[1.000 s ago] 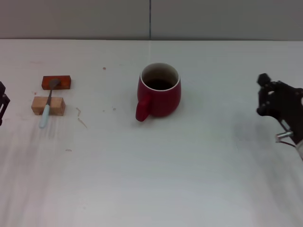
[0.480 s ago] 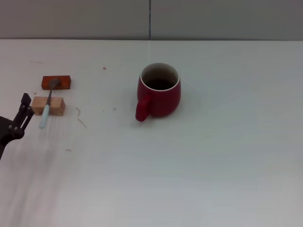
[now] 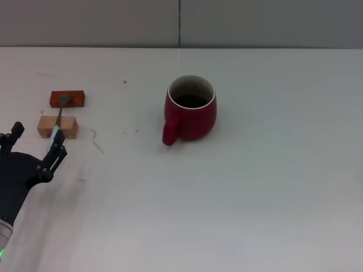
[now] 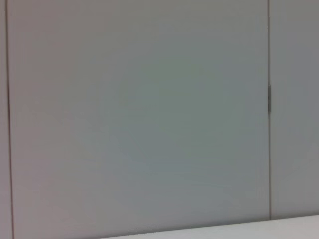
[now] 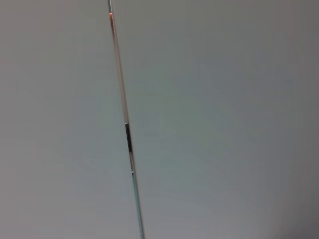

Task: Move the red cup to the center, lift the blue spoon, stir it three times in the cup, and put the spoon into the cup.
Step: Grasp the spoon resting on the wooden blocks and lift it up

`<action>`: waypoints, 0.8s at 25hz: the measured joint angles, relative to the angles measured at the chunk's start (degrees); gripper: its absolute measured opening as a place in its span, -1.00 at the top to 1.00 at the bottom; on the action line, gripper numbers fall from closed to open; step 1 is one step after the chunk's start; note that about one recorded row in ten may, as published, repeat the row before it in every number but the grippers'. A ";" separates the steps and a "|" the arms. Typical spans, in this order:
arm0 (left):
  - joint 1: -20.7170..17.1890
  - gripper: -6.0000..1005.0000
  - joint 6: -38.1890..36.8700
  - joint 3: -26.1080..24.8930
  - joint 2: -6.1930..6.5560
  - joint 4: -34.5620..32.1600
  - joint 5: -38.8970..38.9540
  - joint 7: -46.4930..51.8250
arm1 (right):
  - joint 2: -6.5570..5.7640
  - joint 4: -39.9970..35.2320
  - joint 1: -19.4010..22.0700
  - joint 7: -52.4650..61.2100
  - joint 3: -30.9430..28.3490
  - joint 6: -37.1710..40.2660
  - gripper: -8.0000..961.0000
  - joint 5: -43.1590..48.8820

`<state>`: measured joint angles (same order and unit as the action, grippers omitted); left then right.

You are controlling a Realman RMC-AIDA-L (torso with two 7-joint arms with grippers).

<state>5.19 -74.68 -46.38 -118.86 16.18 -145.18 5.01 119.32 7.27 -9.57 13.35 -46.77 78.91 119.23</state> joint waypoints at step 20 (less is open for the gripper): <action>3.23 -0.64 9.03 -0.08 -0.14 0.17 0.08 -0.10 | 0.02 -0.03 0.52 -0.08 0.05 2.12 -0.75 0.28</action>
<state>8.42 -65.65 -46.46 -119.00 16.35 -145.10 4.92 119.34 7.24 -9.05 13.27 -46.72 81.04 119.51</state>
